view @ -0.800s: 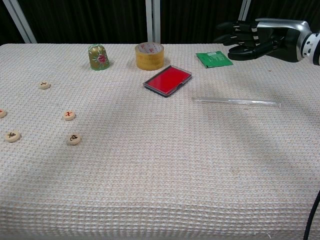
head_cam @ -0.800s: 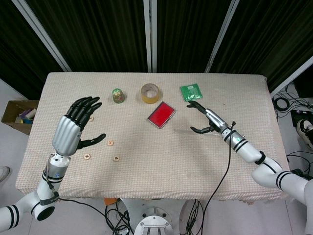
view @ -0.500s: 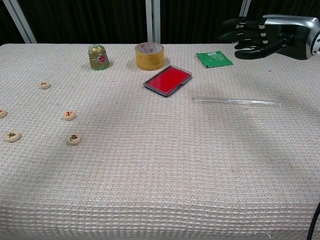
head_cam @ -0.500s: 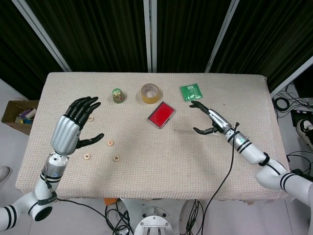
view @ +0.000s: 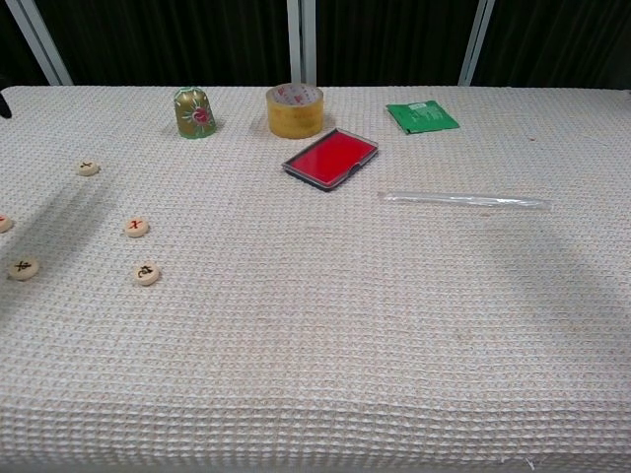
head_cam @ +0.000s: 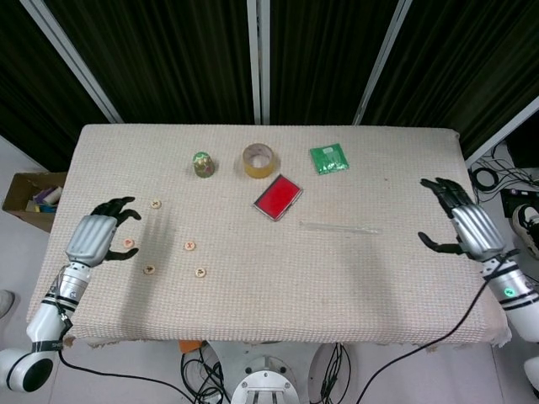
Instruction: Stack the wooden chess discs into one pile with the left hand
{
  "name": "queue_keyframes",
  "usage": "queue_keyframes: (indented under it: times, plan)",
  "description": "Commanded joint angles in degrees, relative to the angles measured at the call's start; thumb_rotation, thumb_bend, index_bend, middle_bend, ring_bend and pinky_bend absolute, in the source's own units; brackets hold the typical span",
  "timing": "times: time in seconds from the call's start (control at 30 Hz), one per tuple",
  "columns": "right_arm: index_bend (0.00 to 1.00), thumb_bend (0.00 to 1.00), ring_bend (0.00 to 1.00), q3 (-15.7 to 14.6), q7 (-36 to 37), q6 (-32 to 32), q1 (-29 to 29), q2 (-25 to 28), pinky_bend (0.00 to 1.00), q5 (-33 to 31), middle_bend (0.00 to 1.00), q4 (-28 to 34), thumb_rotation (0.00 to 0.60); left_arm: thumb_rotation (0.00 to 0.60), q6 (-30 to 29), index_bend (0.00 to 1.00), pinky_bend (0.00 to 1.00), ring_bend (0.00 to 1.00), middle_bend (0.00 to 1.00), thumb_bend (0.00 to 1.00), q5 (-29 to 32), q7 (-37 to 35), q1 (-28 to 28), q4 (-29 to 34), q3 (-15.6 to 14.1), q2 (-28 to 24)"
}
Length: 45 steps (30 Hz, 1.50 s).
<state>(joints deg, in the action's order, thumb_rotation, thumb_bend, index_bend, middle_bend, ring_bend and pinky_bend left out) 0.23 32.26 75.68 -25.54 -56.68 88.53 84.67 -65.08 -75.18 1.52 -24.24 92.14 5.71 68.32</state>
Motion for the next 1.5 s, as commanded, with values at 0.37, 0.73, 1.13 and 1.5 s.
queue_keyframes:
  times: [0.37, 0.73, 1.13, 1.5]
  plan:
    - [0.00, 0.26, 0.00, 0.50, -3.33, 2.69, 5.30, 0.21, 0.00, -1.31, 0.10, 2.43, 0.600, 0.600, 4.77, 0.39, 0.18, 0.11, 0.12, 0.26, 5.41, 4.30, -0.20, -9.71, -1.71, 7.77]
    - [0.00, 0.26, 0.00, 1.80, -3.17, 0.36, 5.42, -0.66, 0.00, -1.89, 0.10, 1.72, 0.600, 0.600, 8.57, 0.39, 0.18, 0.11, 0.12, 0.25, 9.47, 3.72, -0.96, -17.18, -0.52, 12.03]
    - [0.00, 0.26, 0.00, 2.56, -2.62, -0.08, 6.41, -0.78, 0.00, -1.90, 0.10, 1.33, 0.600, 0.600, 10.48, 0.43, 0.18, 0.11, 0.12, 0.31, 10.54, 4.02, -1.70, -19.32, 0.05, 13.12]
    - [0.00, 0.26, 0.00, 2.97, -1.29, -0.11, 7.38, -0.82, 0.00, -1.84, 0.10, 0.61, 0.600, 0.600, 11.20, 0.51, 0.18, 0.11, 0.14, 0.39, 11.72, 5.58, -2.29, -20.62, 0.59, 13.93]
